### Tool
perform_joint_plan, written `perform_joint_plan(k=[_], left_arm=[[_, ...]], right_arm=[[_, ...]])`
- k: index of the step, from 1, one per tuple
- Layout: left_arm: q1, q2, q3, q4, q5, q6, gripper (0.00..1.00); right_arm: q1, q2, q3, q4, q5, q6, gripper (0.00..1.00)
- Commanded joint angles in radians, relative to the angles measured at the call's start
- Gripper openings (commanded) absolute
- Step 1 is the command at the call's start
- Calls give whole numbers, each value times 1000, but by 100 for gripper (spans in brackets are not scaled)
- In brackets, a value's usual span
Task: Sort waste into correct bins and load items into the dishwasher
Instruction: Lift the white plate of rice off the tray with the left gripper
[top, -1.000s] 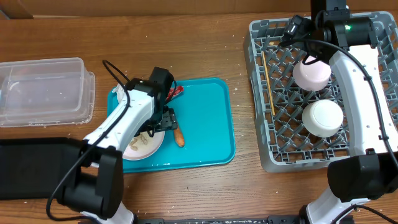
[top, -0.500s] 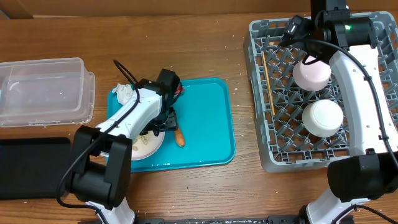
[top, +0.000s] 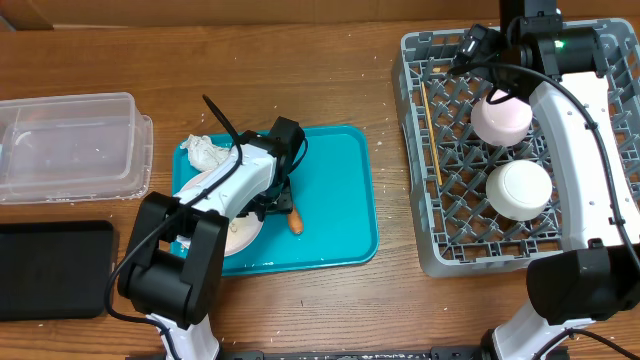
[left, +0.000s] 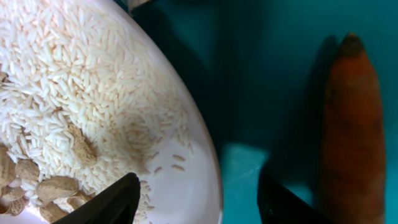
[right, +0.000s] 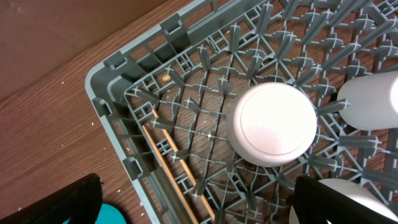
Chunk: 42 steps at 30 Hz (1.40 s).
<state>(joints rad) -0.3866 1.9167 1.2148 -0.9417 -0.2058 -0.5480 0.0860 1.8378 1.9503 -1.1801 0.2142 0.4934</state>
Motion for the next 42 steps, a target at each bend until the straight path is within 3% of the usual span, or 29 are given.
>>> perform_joint_plan(k=[1,10,19,29,37,42], left_arm=[[-18,41,11,14,9,-7,60],[-66,41,11,27,-17,-6,60],[-64,42,2,32,-42,-6,45],[-63,42,-51,59,-66,-6,45],[-64,42,-64,64,-55,-6,34],[-64,42,-68,80,-53,-6,33]], right_arm=[[3,-7,8,4,9,1,100],[3,-7,8,4,9,2,100],[3,-7,8,4,9,2,100],[3,-7,8,4,9,2,100],[3,-7,8,4,9,2,100],[3,-7,8,4,9,2,100]])
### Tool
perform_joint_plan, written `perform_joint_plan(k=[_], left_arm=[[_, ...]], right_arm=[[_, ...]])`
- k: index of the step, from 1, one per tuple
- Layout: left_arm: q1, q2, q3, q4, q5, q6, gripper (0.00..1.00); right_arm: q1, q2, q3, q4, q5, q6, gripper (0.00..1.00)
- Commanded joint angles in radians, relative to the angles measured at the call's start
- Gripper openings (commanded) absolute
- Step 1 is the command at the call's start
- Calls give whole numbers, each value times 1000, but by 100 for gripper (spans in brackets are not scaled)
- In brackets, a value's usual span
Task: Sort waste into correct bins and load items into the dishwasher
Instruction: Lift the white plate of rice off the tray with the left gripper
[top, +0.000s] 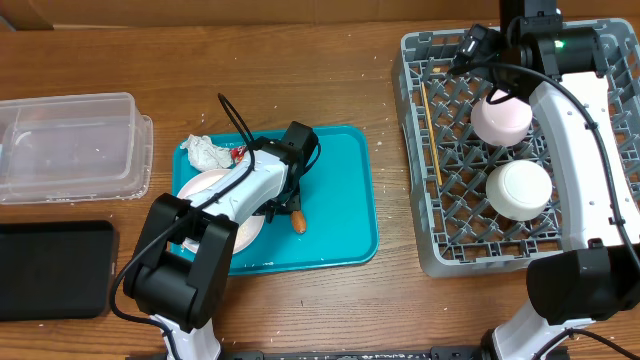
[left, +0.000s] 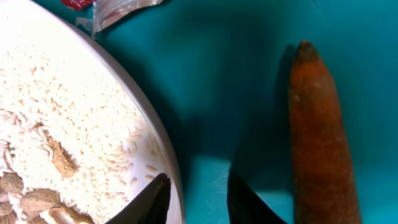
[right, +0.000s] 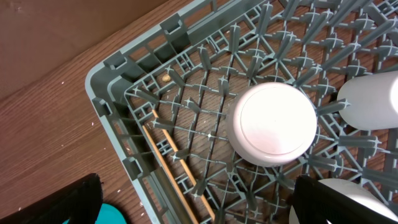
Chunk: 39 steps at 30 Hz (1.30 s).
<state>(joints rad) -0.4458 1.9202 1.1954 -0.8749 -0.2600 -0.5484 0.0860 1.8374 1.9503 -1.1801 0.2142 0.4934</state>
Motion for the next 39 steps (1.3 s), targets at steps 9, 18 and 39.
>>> perform_joint_plan(k=[9,18,39], left_arm=[[5,38,-56,35,21,-5,17],[11,38,-19,-36,16,-5,4],[8,37,241,-341,-88,-58,4]], right_arm=[[3,-6,8,4,9,2,100],[3,-6,8,4,9,2,100],[3,-6,8,4,9,2,100]])
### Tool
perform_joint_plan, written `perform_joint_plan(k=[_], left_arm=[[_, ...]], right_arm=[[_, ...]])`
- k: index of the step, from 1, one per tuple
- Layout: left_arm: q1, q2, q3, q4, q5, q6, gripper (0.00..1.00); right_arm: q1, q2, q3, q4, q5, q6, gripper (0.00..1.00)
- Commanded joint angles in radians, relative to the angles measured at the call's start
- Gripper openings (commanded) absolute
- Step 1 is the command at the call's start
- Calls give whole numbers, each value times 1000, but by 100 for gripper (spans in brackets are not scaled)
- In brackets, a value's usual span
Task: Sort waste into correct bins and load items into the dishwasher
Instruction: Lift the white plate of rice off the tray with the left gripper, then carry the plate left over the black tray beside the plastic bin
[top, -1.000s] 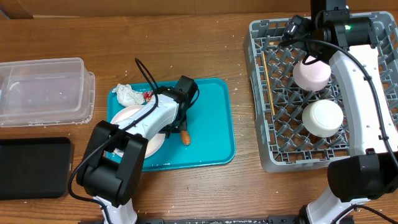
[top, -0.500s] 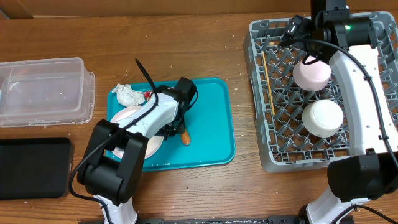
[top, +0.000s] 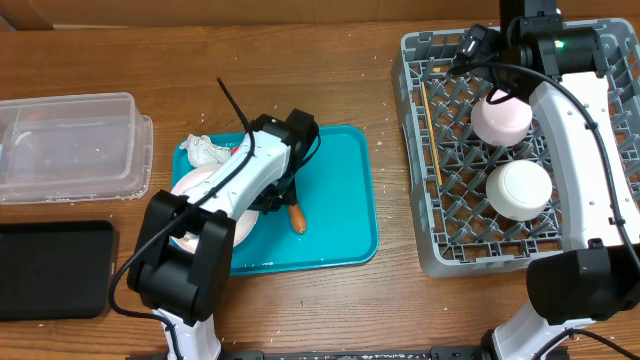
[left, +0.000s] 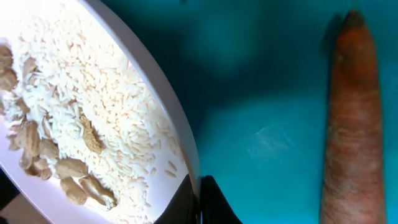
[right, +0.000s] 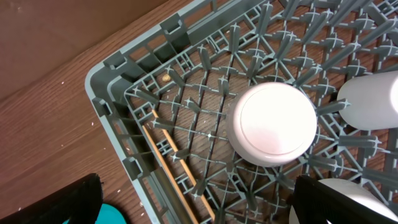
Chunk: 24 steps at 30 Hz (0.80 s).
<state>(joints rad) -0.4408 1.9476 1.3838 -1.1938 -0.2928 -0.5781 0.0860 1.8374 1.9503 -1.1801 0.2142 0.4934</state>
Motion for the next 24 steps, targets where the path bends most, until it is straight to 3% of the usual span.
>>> perform_joint_plan(k=[1,15,24], left_arm=[[3,10,63,-31,-56,-29,4],[14,10,244,-242,-150,-58,4],[102,6,388,-330,-156,-58,4]], right_arm=[[3,-6,8,4,9,2,100],[3,-6,8,4,9,2,100],[3,-6,8,4,9,2,100]])
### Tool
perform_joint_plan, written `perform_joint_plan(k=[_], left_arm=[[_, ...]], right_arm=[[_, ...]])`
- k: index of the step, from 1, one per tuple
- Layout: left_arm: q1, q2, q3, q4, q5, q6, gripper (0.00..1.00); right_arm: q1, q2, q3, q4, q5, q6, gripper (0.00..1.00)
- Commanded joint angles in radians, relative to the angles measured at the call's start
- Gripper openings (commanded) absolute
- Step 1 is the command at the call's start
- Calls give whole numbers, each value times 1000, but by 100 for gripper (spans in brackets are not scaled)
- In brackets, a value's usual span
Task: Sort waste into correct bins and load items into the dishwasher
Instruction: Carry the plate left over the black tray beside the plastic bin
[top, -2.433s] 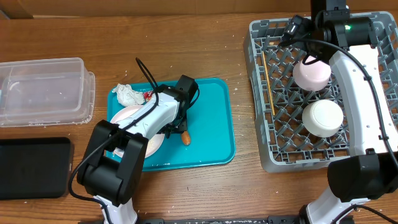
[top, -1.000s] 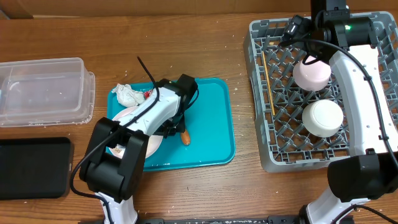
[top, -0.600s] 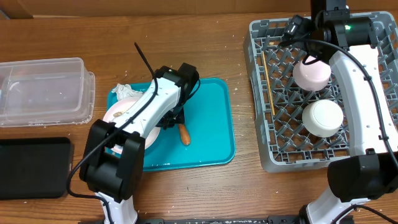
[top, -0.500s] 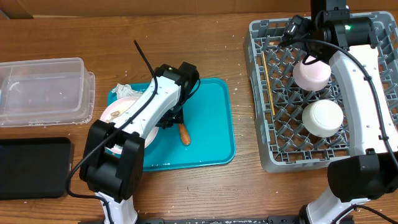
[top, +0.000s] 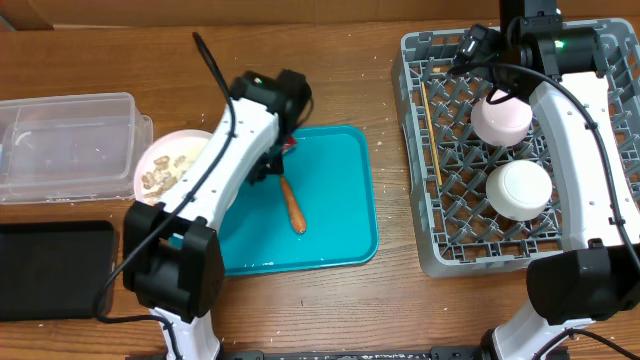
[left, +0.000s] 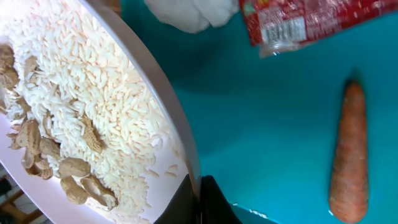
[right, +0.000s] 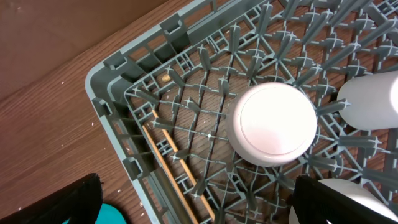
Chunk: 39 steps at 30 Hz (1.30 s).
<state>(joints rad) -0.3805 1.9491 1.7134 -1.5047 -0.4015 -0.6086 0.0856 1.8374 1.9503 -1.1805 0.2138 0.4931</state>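
Observation:
A white plate (left: 93, 106) of rice and peanuts hangs in my left gripper (left: 199, 196), which is shut on its rim. In the overhead view the plate (top: 165, 165) is over the left edge of the teal tray (top: 340, 200), near the clear tub. A carrot (top: 292, 207) lies on the tray. Below the plate, the left wrist view shows a white tissue (left: 186, 9) and a red wrapper (left: 305, 18). My right gripper (right: 199, 205) stands open above the grey dish rack (top: 420, 150), with nothing between its fingers.
A clear plastic tub (top: 70, 145) stands at the far left, with a flat black bin (top: 55, 268) in front of it. The rack holds two upturned white bowls (top: 500, 118) (top: 519, 190) and chopsticks (top: 430, 130) along its left side.
The plate has left the tray and now hangs higher and further left, near the clear tub. The tissue and red wrapper now show in the left wrist view. The right arm has not moved.
My left gripper was open at the plate's rim on the tray, beside the carrot. Its fingers then stood closer together around the rim, then shut on it. Now the plate is off the tray and to the left. The right gripper stayed open over the rack.

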Motion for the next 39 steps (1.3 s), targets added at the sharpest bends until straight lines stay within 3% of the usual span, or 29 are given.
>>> perform_joint_plan(k=[1,16,39], left_arm=[[58,5,71,-29,-47,-27,4],[375,-4,136,-68,-26,-31,4],[842,-3,134,180,201,117,4]], right_arm=[[4,-6,8,5,9,2,100],[4,-6,8,5,9,2,100],[4,-6,8,5,9,2,100]])
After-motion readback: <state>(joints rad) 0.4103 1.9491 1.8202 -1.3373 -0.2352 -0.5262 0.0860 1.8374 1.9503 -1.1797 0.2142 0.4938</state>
